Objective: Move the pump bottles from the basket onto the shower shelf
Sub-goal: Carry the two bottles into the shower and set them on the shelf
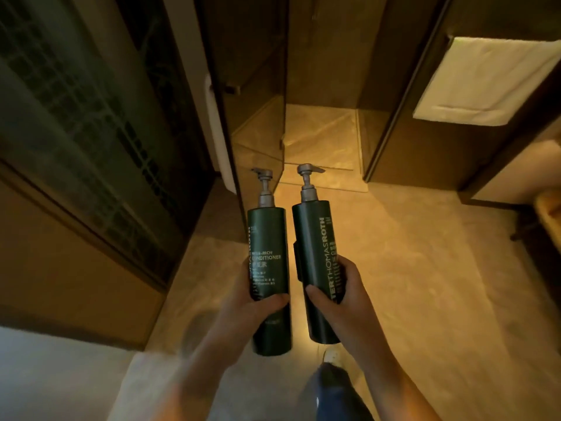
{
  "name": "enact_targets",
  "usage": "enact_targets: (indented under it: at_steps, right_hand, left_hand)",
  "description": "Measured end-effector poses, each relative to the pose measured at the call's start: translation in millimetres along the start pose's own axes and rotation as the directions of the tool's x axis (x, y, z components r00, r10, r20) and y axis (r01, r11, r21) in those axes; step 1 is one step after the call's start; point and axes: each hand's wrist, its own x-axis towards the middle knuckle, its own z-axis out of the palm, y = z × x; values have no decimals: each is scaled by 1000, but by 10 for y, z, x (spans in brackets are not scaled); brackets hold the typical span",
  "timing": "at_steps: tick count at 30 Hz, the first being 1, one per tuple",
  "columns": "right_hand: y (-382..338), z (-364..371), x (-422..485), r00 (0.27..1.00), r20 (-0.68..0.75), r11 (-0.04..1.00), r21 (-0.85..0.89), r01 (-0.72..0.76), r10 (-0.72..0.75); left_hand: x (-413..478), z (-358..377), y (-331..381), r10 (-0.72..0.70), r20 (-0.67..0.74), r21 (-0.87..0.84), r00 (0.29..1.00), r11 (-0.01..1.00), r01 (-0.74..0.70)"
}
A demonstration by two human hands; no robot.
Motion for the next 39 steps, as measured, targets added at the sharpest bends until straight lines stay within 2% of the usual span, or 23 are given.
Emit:
enact_targets:
  at_steps: [4,9,14,26,39]
  right_hand:
    - [85,-609,562,1000,-22,1000,9,-8,8]
    - [-11,-1411,1208,1000,-19,999,-46,-1,0]
    - [-16,-1908,1714,999,-48,1000,-29,-12,10]
    - [84,-2327,2866,996,-54,997,19,-75,76]
    - [-426,-2516,5313,999,-38,999,-25,-29,28]
  left_hand:
    - [618,599,183,39,44,36,998,999,-41]
    - [1288,1373,427,84,26,52,996,995,-85]
    - [1766,1822,624,100,16,44,995,994,-101]
    - [3007,2111,909,80,-34,77,996,994,-77]
    - [5273,2068,1828,174,-17,-54,985,983,-175]
